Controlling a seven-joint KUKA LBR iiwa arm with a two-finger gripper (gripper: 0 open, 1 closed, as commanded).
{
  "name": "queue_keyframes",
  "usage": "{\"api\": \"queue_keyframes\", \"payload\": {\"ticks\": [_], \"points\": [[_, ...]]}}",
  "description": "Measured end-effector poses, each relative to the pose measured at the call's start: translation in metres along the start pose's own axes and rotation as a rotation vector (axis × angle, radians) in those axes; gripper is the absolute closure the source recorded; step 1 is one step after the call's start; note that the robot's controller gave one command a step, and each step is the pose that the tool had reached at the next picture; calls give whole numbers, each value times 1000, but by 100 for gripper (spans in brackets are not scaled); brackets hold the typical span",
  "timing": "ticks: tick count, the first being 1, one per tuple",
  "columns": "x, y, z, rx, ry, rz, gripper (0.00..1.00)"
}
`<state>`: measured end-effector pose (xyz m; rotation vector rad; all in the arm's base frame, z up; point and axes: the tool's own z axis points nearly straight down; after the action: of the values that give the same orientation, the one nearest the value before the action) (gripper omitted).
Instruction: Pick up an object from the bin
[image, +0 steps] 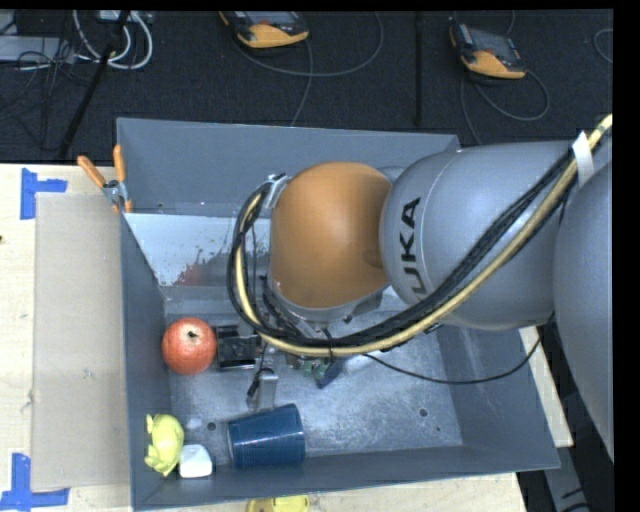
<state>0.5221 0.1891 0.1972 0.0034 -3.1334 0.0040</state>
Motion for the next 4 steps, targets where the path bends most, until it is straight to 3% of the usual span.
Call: {"api": "queue_keyframes", "payload": {"ticks": [2, 3, 4], "points": [[-7, -1, 0, -4, -11, -2, 0], [-11, -25, 70, -3, -11, -30, 0], [-34, -36, 91, -3, -6, 88, 0]]}}
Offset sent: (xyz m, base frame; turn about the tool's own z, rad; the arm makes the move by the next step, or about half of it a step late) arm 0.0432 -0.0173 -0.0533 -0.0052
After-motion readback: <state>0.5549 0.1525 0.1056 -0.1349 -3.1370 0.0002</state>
